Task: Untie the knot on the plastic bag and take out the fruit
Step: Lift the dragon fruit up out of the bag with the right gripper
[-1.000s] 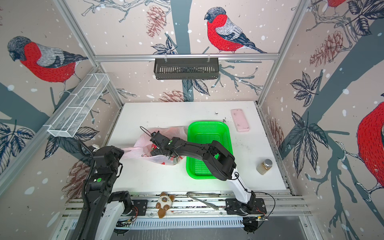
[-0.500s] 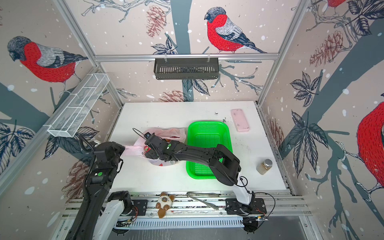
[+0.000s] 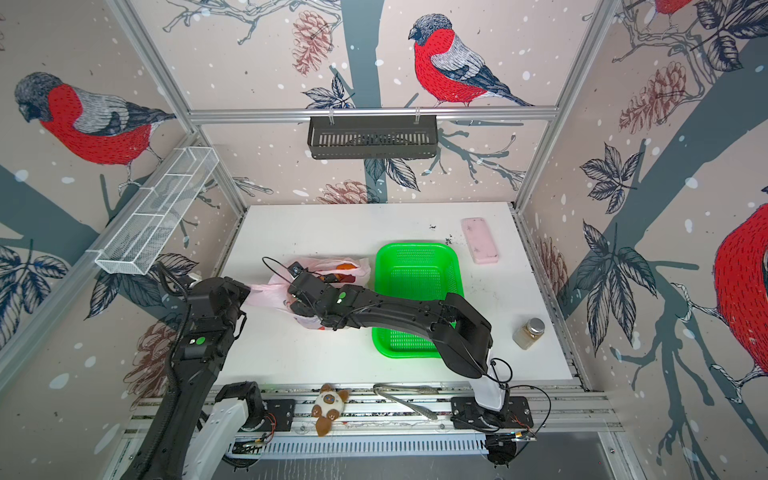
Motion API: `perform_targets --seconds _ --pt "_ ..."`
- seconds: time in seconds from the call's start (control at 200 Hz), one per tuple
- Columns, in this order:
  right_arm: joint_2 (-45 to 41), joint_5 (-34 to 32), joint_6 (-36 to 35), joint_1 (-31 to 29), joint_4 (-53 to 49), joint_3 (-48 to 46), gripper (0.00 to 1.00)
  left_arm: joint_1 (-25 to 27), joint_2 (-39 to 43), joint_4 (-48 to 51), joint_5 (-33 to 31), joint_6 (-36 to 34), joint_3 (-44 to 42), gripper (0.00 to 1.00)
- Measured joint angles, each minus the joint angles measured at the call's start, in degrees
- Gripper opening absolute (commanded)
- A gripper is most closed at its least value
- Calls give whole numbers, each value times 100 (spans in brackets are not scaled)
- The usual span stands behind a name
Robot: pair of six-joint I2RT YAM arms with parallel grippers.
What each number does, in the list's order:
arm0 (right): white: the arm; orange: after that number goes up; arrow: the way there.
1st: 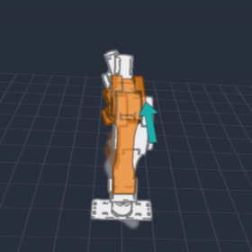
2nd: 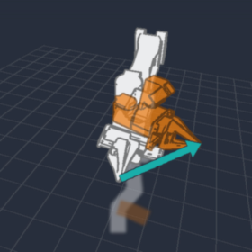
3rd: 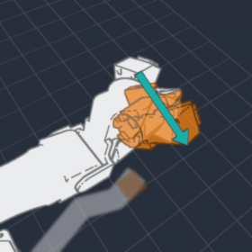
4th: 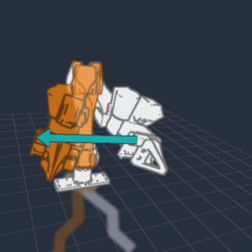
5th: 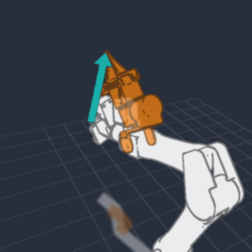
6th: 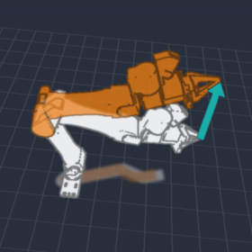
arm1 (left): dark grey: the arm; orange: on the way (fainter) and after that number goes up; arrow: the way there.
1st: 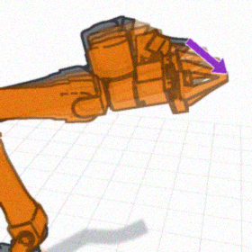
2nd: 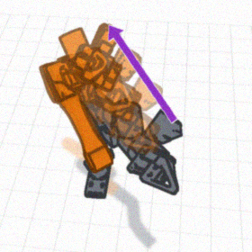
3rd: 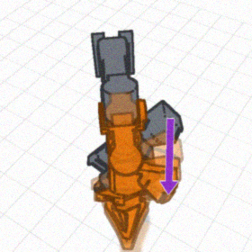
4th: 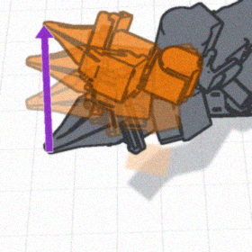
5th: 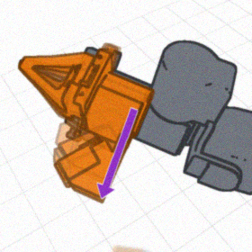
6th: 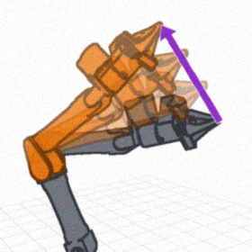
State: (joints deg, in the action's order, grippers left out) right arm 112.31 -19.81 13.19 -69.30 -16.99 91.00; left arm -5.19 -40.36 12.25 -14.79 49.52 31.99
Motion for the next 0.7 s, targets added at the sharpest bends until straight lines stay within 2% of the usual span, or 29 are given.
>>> perform_targets --seconds 0.36,0.7 --pt "-632 -286 -254 -105 498 -682 20 0 -378 -273 7 -2 149 0" --pt "-1141 -415 -590 -177 1314 -1257 19 0 -319 -291 160 4 227 0"
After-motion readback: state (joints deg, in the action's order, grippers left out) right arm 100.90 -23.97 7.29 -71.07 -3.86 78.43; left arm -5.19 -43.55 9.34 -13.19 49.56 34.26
